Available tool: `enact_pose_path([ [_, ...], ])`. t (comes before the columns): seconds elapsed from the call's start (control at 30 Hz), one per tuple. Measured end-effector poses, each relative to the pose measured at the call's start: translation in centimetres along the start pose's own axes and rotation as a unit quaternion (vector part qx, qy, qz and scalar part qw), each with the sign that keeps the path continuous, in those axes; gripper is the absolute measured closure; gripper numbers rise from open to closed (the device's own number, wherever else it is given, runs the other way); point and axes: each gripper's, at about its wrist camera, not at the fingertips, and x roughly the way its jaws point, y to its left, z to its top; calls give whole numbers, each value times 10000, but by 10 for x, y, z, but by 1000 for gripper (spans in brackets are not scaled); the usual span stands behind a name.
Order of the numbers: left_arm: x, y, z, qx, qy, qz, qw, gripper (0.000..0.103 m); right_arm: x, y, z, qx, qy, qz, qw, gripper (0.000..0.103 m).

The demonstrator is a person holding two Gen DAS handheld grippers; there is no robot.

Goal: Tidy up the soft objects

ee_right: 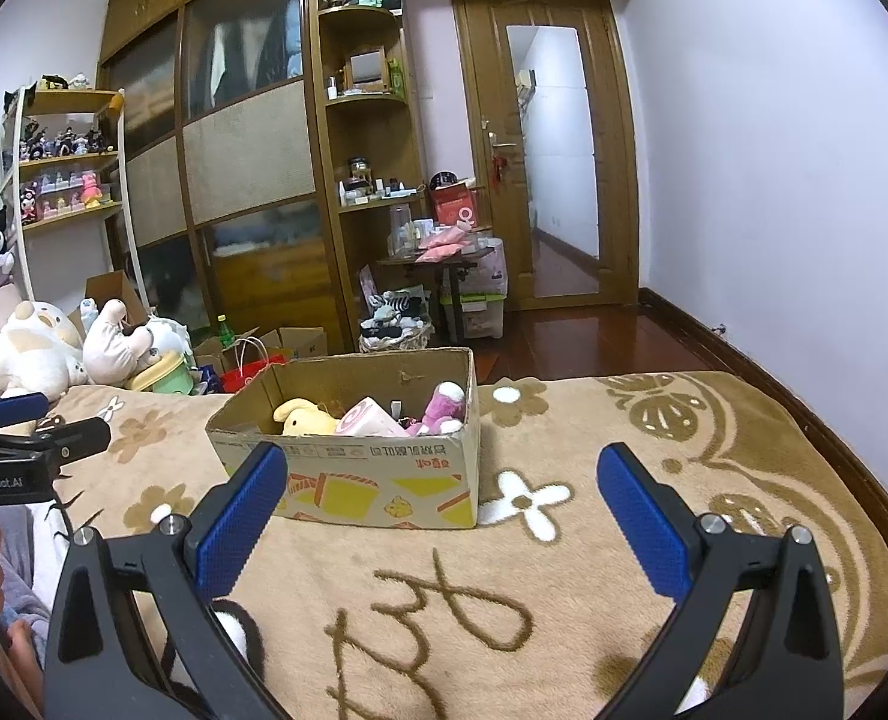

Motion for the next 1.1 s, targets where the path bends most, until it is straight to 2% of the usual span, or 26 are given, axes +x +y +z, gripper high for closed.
enact_pose_path([
  [1.1,2,4,-1,-55,-9,48,10000,1,2,6,2,-12,14,-24,10000,0],
])
